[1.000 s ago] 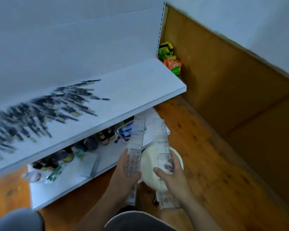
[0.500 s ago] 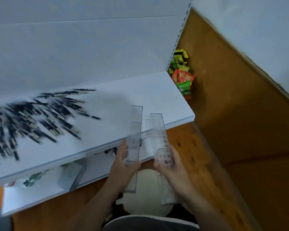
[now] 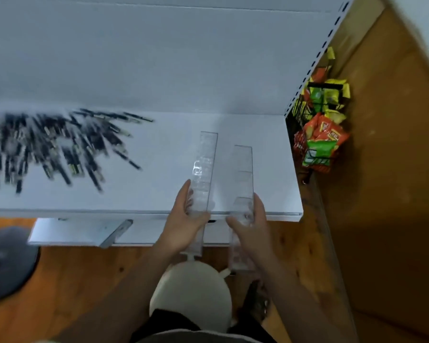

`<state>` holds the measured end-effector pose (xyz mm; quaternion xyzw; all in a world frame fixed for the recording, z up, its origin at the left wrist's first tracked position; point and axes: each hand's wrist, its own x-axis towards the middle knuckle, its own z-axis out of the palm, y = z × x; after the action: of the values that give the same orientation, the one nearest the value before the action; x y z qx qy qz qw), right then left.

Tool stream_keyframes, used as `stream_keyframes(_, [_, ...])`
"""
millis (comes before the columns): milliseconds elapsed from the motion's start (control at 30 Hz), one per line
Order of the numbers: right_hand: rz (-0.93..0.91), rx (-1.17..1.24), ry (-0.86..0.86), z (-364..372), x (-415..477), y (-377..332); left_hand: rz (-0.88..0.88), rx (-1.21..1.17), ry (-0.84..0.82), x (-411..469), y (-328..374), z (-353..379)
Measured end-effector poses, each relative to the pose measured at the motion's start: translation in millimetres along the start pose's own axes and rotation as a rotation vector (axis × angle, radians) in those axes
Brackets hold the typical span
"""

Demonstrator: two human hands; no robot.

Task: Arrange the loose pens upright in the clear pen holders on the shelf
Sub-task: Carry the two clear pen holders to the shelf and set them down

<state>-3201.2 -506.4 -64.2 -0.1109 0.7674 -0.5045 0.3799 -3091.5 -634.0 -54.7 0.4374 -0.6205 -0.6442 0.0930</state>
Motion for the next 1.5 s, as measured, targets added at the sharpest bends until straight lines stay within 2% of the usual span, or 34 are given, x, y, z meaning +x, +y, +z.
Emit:
stream_keyframes(233, [0.063, -0.052, 0.193, 20.6, 54.3, -3.6, 0.028, 0.139, -0.184, 84.4, 5.4, 9.0])
stream_keyframes(433, [0.096, -0.015, 0.24, 42.4, 60.5, -23.6, 0.065, 0.259, -0.33, 102.9, -5.6, -2.2])
stream_keyframes(633, [0.063, 0.032, 0.249, 41.2, 80.4, -20.4, 0.071, 0.419, -0.475, 145.5, 20.7, -19.0])
stream_keyframes(700, [0.06, -0.048, 0.309, 28.5, 94.0, -21.0, 0.047, 0.413, -0.399, 146.8, 25.6, -28.1])
stream_keyframes(733, [0.043, -0.089, 0.357, 19.8, 103.8, -22.2, 0.05, 0.386, -0.279, 141.8, 25.6, -31.0])
stream_keyframes(833, [-0.089, -0.124, 0.489, -5.5, 145.2, -36.4, 0.028, 0.127, 0.275, 106.8, 17.1, -26.7])
stream_keyframes(867, [-0.149, -0.161, 0.494, -12.3, 163.2, -43.6, -0.028, 0.001, 0.412, 89.7, 14.3, -20.7])
stream_keyframes(900, [-0.203, -0.215, 0.485, -19.2, 182.1, -52.3, -0.107, -0.106, 0.478, 73.6, 10.4, -12.4])
stream_keyframes(1000, [-0.251, -0.357, 0.331, -41.4, 231.4, -78.6, -0.269, -0.225, 0.44, 41.2, -2.6, 16.7])
stream_keyframes(1100, [-0.186, -0.439, 0.062, -54.6, 255.9, -93.8, -0.251, -0.185, 0.312, 41.9, -13.1, 36.3])
stream_keyframes(1167, [-0.161, -0.456, -0.01, -52.4, 256.1, -90.4, -0.221, -0.082, 0.264, 58.3, -13.0, 38.9])
stream_keyframes(1333, [-0.217, -0.394, 0.269, -60.1, 240.3, -48.9, -0.156, -0.249, 0.393, 118.5, 11.7, 7.7])
stream_keyframes(1433, [-0.156, -0.375, 0.358, -63.8, 227.8, -30.9, -0.079, -0.276, 0.371, 153.7, 18.8, -13.2])
stream_keyframes(1500, [-0.135, -0.252, 0.395, -61.2, 221.7, -24.0, -0.066, -0.284, 0.34, 174.6, 23.2, -20.7])
